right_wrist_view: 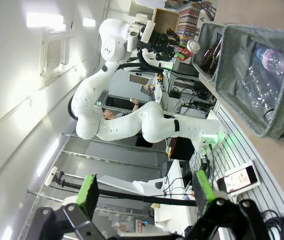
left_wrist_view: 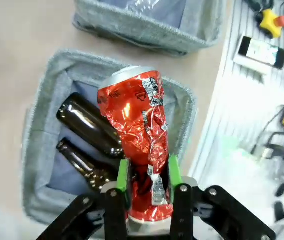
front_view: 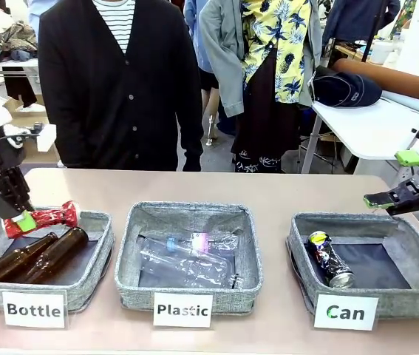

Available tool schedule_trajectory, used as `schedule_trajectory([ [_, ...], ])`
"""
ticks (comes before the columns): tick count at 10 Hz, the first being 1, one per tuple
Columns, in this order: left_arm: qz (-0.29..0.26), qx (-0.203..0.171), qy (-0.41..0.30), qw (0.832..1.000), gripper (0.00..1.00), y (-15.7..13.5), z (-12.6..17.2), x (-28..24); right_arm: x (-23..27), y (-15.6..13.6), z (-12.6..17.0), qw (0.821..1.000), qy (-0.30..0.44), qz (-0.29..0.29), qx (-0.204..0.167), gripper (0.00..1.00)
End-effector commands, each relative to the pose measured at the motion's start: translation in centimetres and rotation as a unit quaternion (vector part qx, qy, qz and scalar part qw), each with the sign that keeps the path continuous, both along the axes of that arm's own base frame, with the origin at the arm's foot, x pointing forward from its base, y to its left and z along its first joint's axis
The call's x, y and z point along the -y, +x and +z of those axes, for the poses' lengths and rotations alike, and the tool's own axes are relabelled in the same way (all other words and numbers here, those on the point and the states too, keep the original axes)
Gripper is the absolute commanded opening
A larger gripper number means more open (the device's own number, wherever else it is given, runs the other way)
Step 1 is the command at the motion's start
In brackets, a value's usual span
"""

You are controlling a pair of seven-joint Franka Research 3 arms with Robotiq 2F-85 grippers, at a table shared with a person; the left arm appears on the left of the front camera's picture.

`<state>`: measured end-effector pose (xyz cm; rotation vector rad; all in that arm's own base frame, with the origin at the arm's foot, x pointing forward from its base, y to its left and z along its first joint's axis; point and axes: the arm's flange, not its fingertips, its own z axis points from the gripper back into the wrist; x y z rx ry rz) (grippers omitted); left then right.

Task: Sort the can waste into the basket.
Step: Pick up the can waste from the table and place it in the right Fabric basket.

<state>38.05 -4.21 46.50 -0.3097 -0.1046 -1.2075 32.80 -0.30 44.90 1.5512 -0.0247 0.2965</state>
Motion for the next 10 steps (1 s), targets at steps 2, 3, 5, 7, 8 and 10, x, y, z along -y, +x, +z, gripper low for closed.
schedule_trajectory([
  [2,0.044,-0.041,0.003,0.998,0.0,0.6,0.7,1.2,-0.2,0.0,0.3,1.0,0.009,0.0,0.002,1.0],
  [3,0.022,-0.018,0.004,1.0,0.35,0.1,-0.1,0.4,0.0,0.0,0.0,1.0,0.0,0.0,0.0,1.0],
  [5,-0.068,0.181,-0.032,0.981,0.35,0.5,4.6,8.9,1.4,-2.4,5.8,0.986,-0.156,0.054,-0.031,1.0],
  [7,-0.127,0.322,-0.075,0.935,0.35,-0.1,10.7,17.6,6.7,-6.8,9.4,0.93,-0.363,0.036,-0.046,1.0],
  [8,-0.166,0.352,-0.116,0.914,0.35,0.0,12.1,21.6,9.8,-9.0,10.3,0.91,-0.408,-0.019,-0.07,1.0],
  [10,-0.227,0.334,-0.143,0.904,0.35,2.9,13.7,31.3,15.2,-12.2,10.4,0.89,-0.408,-0.172,-0.107,1.0],
])
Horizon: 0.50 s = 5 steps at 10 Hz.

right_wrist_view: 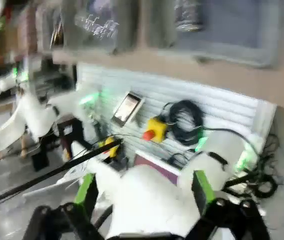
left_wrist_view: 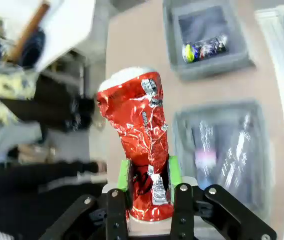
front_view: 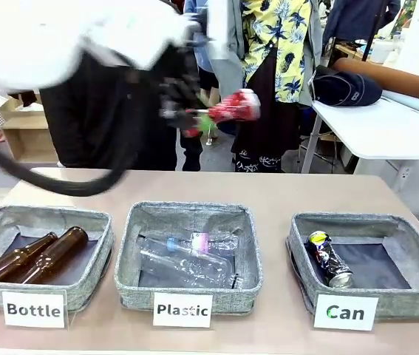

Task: Sort the can waste into the basket.
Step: Pick up the can waste from the table and place it in the right Fabric basket.

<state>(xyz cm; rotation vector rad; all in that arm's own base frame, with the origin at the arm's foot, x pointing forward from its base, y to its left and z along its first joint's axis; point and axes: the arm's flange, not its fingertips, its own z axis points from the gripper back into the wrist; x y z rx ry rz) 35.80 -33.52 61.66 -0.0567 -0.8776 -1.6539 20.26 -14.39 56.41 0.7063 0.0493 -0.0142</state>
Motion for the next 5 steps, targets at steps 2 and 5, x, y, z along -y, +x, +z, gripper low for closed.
schedule_trajectory([
  [2,-0.117,-0.155,-0.041,0.98,0.35,8.3,-1.7,14.7,3.8,-2.1,-3.2,0.983,0.025,-0.164,0.083,1.0],
  [5,-0.22,-0.272,0.05,0.935,0.35,8.1,-7.8,27.6,2.7,-1.7,-0.3,0.998,-0.006,-0.058,0.011,1.0],
])
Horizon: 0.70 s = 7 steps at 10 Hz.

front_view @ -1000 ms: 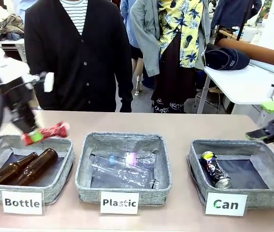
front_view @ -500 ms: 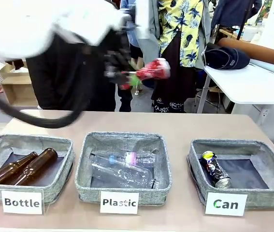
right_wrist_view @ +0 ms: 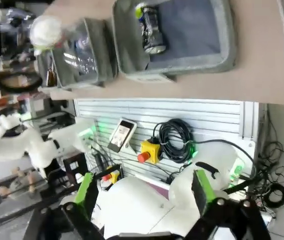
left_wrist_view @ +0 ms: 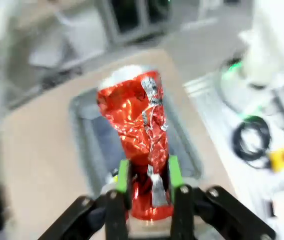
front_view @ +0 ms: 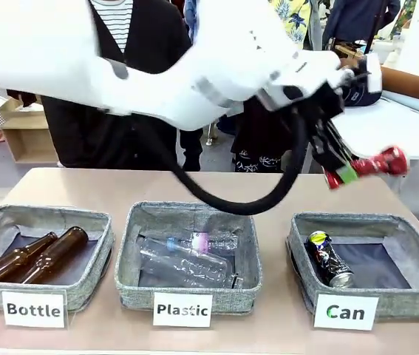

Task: Sort the can waste into the basket.
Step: Pick up the can waste from the table and place it in the right Fabric basket.

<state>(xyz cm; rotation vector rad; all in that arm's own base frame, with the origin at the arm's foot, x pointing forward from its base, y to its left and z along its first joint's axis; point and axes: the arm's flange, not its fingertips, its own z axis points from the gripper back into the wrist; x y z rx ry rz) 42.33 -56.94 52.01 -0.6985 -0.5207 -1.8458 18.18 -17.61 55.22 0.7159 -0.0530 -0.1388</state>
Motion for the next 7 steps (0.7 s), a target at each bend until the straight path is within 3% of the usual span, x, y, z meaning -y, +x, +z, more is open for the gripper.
schedule_trajectory([
  [1,-0.027,0.016,0.102,0.994,0.35,1.1,-0.4,6.5,-0.5,0.3,0.9,1.0,-0.009,0.017,-0.016,1.0],
  [2,-0.015,0.019,0.126,0.992,0.35,1.3,-2.1,7.3,-0.5,0.3,0.9,1.0,-0.009,0.017,-0.016,1.0],
  [4,-0.032,-0.01,0.165,0.986,0.35,1.4,-4.7,8.5,-0.5,0.3,0.9,1.0,-0.009,0.017,-0.016,1.0],
  [7,-0.02,0.02,0.165,0.986,0.35,1.3,-4.8,8.4,-0.5,0.3,0.9,1.0,-0.009,0.017,-0.016,1.0],
])
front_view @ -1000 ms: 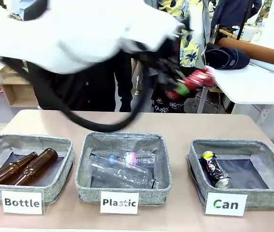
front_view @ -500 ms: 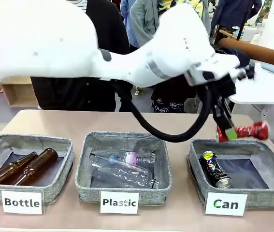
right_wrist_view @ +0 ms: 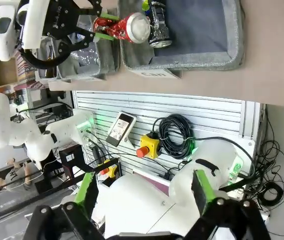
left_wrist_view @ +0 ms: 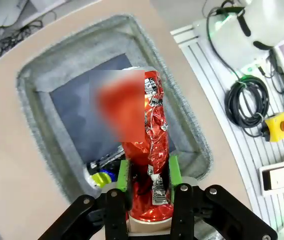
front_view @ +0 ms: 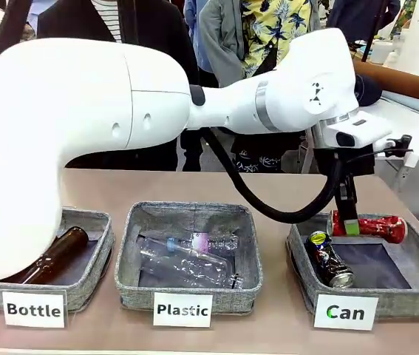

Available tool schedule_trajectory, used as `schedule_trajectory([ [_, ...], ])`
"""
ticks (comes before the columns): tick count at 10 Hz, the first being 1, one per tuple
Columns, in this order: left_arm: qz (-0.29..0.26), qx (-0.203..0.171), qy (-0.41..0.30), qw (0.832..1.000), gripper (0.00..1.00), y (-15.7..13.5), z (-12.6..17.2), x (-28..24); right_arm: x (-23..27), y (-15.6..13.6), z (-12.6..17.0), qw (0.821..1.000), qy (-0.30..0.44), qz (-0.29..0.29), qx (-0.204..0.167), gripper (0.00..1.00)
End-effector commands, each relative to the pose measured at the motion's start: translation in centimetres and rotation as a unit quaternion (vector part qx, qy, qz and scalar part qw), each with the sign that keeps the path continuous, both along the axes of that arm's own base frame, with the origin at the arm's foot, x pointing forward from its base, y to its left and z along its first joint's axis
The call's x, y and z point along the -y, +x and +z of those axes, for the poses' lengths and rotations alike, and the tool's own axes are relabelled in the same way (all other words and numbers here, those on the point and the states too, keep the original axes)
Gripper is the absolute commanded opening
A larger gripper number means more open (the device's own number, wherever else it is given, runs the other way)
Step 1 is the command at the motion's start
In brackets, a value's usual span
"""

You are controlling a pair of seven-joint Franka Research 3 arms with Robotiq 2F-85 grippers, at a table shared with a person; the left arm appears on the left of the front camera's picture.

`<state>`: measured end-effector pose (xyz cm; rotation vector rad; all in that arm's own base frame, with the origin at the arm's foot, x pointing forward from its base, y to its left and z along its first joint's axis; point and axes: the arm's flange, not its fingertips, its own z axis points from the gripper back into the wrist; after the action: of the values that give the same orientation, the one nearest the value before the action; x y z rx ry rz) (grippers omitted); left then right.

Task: Sort the can waste into the basket.
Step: Pick up the can waste from the table and place it in the right Fabric basket.

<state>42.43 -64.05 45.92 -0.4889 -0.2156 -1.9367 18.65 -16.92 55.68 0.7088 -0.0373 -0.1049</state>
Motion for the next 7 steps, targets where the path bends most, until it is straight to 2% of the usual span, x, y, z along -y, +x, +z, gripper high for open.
schedule_trajectory([
  [1,0.001,-0.001,0.009,1.0,0.72,1.2,1.2,1.2,0.2,-0.1,0.4,1.0,-0.005,-0.002,-0.014,1.0],
  [2,0.0,0.008,0.011,1.0,0.95,1.4,1.3,1.1,0.2,-0.1,0.4,1.0,-0.005,-0.002,-0.014,1.0],
  [3,0.0,0.007,0.01,1.0,1.0,1.6,1.4,1.0,0.2,-0.1,0.4,1.0,-0.005,-0.002,-0.014,1.0],
  [6,0.004,0.013,0.002,1.0,1.0,1.9,2.3,0.0,0.2,-0.1,0.4,1.0,-0.005,-0.002,-0.014,1.0],
  [7,0.01,0.011,0.002,1.0,1.0,1.8,3.1,-1.3,0.0,0.0,0.0,1.0,0.0,0.0,0.0,1.0],
])
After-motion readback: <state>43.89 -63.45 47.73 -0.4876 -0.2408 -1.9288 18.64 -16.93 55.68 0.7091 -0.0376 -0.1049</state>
